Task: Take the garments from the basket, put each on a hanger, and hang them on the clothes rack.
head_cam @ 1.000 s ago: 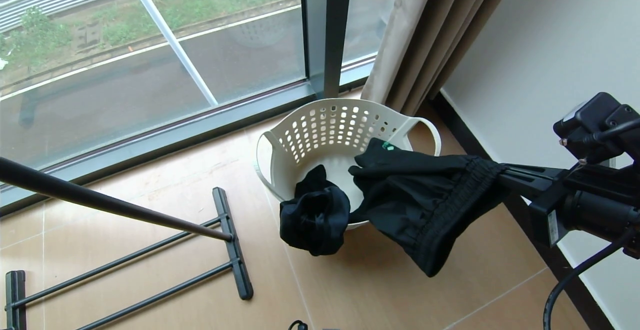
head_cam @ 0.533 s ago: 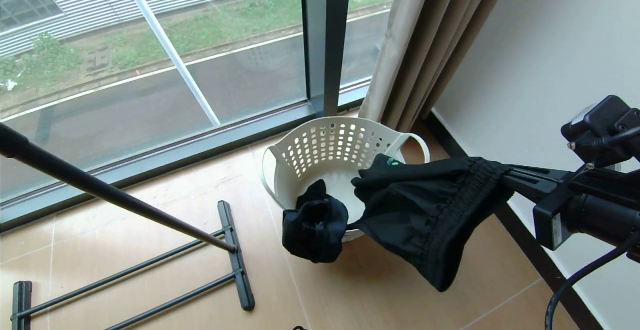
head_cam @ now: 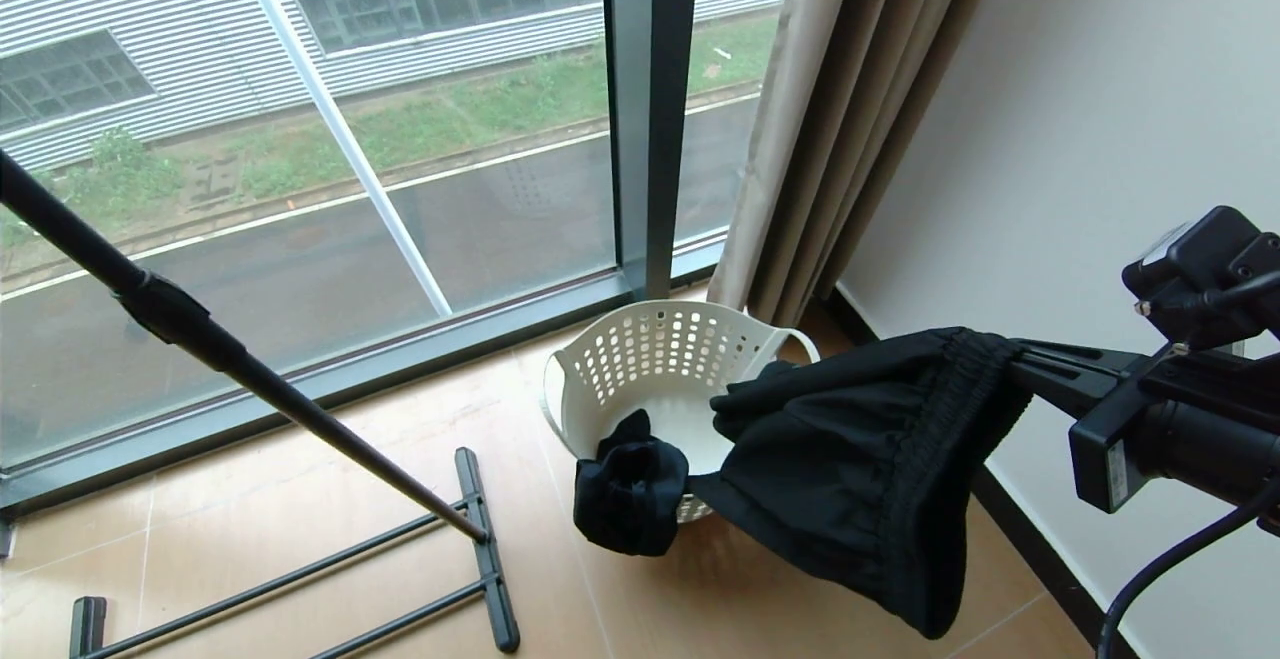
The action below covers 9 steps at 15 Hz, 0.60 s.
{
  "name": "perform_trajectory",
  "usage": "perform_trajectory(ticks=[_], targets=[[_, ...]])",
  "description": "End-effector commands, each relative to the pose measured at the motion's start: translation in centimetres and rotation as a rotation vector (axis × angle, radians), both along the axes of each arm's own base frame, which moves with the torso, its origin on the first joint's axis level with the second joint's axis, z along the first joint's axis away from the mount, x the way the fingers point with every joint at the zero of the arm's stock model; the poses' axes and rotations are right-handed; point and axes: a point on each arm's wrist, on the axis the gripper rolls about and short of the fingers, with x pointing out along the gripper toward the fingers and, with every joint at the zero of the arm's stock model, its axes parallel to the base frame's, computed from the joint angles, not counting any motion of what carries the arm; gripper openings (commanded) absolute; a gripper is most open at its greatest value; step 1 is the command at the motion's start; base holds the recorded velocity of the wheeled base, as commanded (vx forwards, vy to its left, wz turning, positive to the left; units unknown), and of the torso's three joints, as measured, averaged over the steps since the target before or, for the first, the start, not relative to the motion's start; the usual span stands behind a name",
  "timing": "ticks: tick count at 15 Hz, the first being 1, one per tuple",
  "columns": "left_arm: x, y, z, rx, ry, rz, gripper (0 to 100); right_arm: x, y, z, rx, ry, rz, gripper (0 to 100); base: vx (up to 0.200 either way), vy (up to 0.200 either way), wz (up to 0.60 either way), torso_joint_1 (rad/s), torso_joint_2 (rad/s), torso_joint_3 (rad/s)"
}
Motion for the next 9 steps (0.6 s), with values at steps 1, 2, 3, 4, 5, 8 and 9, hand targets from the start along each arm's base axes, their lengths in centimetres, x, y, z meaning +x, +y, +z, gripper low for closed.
perform_trajectory(ticks=[1, 2, 3, 4, 5, 8, 9], targets=[[0.01, 0.00, 0.00, 0.000, 0.001, 0.000, 100, 0.03, 0.02, -0.08, -0.001, 0.002, 0.000, 0, 0.000, 0.000, 0.00, 0.207, -0.48, -0.080], [0.01, 0.00, 0.00, 0.000, 0.001, 0.000, 100, 0.02, 0.02, -0.09, -0.002, 0.003, 0.000, 0, 0.000, 0.000, 0.00, 0.217, -0.48, -0.071], [0.01, 0.00, 0.00, 0.000, 0.001, 0.000, 100, 0.02, 0.02, -0.14, -0.003, 0.004, 0.000, 0, 0.000, 0.000, 0.00, 0.232, -0.48, -0.085], [0.01, 0.00, 0.00, 0.000, 0.001, 0.000, 100, -0.03, -0.01, -0.20, -0.004, 0.005, 0.000, 0, 0.000, 0.000, 0.00, 0.222, -0.50, -0.095], [0.01, 0.00, 0.00, 0.000, 0.001, 0.000, 100, 0.00, 0.01, -0.21, -0.004, 0.005, 0.000, 0, 0.000, 0.000, 0.00, 0.232, -0.50, -0.071], [0.01, 0.00, 0.00, 0.000, 0.001, 0.000, 100, 0.10, 0.07, -0.42, -0.010, 0.014, 0.000, 0, 0.000, 0.000, 0.00, 0.238, -0.52, -0.074], [0.01, 0.00, 0.00, 0.000, 0.001, 0.000, 100, 0.10, 0.07, -0.42, -0.009, 0.015, 0.002, 0, 0.000, 0.000, 0.00, 0.246, -0.52, -0.076]])
